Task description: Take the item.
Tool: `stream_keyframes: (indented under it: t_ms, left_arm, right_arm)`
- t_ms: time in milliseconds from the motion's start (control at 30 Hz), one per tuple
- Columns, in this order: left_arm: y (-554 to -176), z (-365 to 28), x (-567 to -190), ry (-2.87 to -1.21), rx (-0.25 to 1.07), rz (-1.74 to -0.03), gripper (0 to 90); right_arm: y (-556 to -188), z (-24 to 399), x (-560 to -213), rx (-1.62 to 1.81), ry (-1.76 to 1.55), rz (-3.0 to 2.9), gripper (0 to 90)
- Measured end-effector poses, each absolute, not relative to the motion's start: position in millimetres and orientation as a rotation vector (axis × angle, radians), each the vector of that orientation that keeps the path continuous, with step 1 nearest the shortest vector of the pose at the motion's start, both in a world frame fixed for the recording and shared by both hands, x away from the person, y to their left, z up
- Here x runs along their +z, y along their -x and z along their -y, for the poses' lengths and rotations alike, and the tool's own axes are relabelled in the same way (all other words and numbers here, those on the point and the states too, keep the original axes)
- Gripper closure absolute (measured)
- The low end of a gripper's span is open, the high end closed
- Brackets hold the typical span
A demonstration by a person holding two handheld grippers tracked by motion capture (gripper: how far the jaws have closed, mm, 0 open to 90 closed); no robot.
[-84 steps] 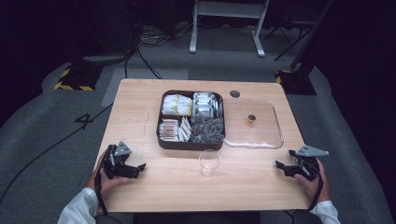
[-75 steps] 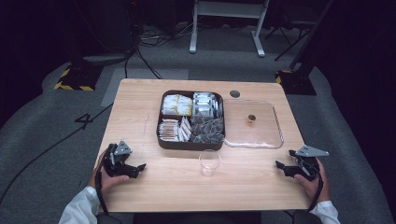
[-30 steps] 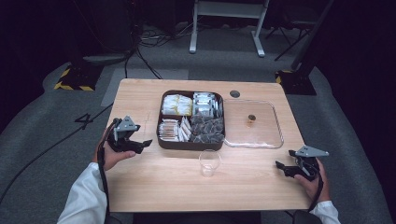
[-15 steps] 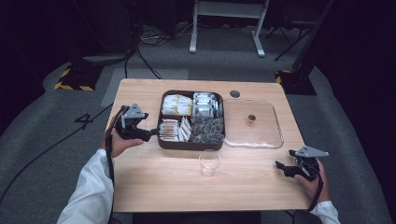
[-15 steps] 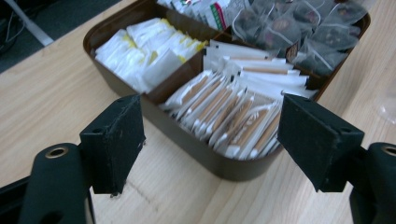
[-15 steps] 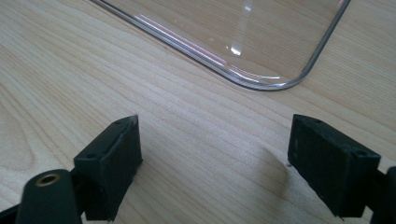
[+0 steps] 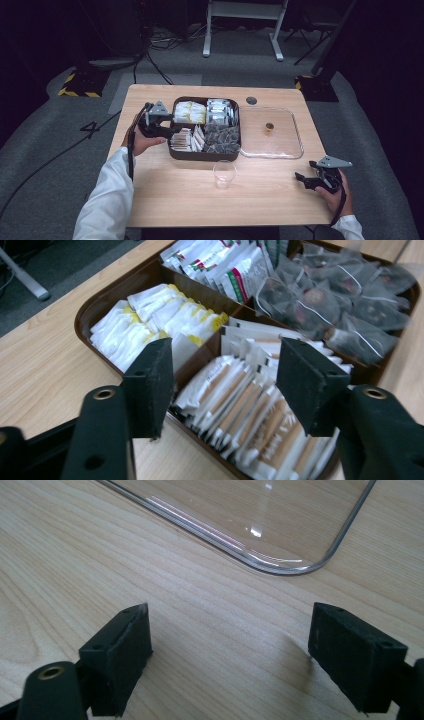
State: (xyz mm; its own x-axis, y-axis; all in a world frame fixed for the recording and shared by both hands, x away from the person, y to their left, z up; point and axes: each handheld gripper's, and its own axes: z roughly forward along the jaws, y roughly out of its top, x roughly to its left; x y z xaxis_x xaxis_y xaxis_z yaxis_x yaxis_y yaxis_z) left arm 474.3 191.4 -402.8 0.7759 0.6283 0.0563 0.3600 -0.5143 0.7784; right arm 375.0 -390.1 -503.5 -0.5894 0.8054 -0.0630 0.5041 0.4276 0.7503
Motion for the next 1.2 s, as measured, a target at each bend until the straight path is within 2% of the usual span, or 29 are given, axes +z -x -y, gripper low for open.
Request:
stream_keyframes:
  t_ms: [167,233,667,1000,1200]
  left_arm:
    - [-485.1,-179.8,-405.9,-2.162,0.452,-0.732,44.5]
    - [-489.7,-174.1,-407.7,-2.169,0.422,-0.724,47.5]
    - [-519.6,-165.9,-427.7,-2.202,0.428,-0.826,48.9]
    - [-535.6,-167.7,-439.8,-2.228,0.403,-0.882,59.1]
    - [-538.2,-169.4,-441.6,-2.222,0.414,-0.906,75.7]
  right_arm:
    - [-374.7,389.9,-503.5,0.986,-1.11,-2.27,17.8]
    - [-374.8,389.8,-503.5,0.986,-1.109,-2.272,17.7]
    - [-374.5,389.6,-503.5,0.983,-1.105,-2.269,17.6]
    - [-374.0,389.2,-503.4,0.979,-1.1,-2.266,17.6]
    - [-374.0,389.2,-503.4,0.979,-1.101,-2.266,17.6]
